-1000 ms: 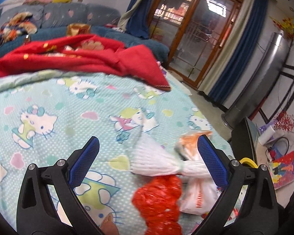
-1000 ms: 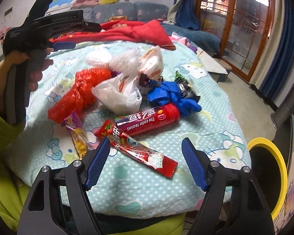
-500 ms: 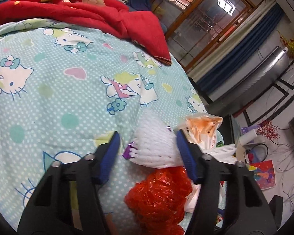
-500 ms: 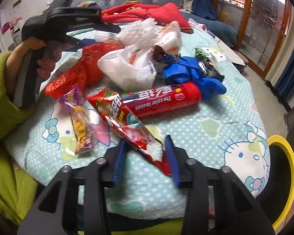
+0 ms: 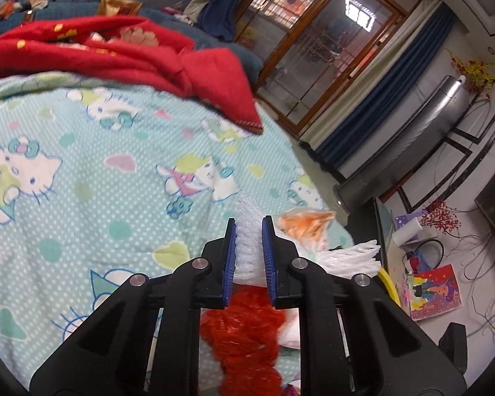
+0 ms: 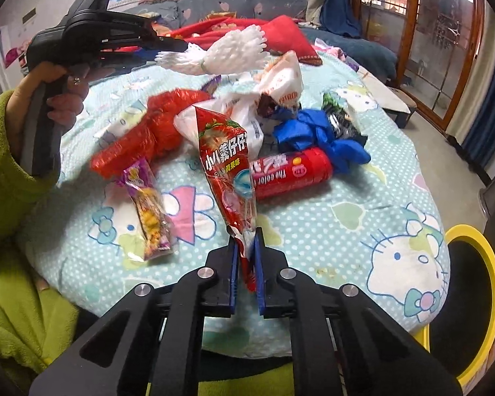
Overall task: Collect trash
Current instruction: 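Carry the mesh net and red candy wrapper over the bin with both grippers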
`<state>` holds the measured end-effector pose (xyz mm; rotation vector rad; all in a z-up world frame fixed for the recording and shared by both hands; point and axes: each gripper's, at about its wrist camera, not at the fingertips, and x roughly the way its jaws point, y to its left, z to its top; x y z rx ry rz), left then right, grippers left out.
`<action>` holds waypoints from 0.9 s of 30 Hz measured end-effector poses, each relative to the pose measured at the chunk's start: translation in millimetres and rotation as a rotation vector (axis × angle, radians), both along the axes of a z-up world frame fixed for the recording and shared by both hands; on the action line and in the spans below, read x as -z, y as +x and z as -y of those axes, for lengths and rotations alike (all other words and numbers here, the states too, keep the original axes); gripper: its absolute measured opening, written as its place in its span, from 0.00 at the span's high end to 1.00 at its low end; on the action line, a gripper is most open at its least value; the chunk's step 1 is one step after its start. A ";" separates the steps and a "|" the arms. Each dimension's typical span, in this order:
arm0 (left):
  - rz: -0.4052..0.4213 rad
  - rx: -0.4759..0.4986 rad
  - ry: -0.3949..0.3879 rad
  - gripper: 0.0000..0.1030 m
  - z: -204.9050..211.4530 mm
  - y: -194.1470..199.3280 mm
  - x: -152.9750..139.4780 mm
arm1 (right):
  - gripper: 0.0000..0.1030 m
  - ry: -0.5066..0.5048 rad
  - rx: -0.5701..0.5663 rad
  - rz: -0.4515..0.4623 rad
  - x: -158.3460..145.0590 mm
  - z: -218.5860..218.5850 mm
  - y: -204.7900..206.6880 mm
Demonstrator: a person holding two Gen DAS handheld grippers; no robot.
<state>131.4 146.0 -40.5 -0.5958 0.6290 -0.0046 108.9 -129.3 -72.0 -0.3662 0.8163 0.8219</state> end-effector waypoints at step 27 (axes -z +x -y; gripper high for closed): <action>0.124 0.153 0.219 0.90 92.2 -10.2 -53.0 | 0.93 0.176 0.286 0.116 -69.7 79.2 28.7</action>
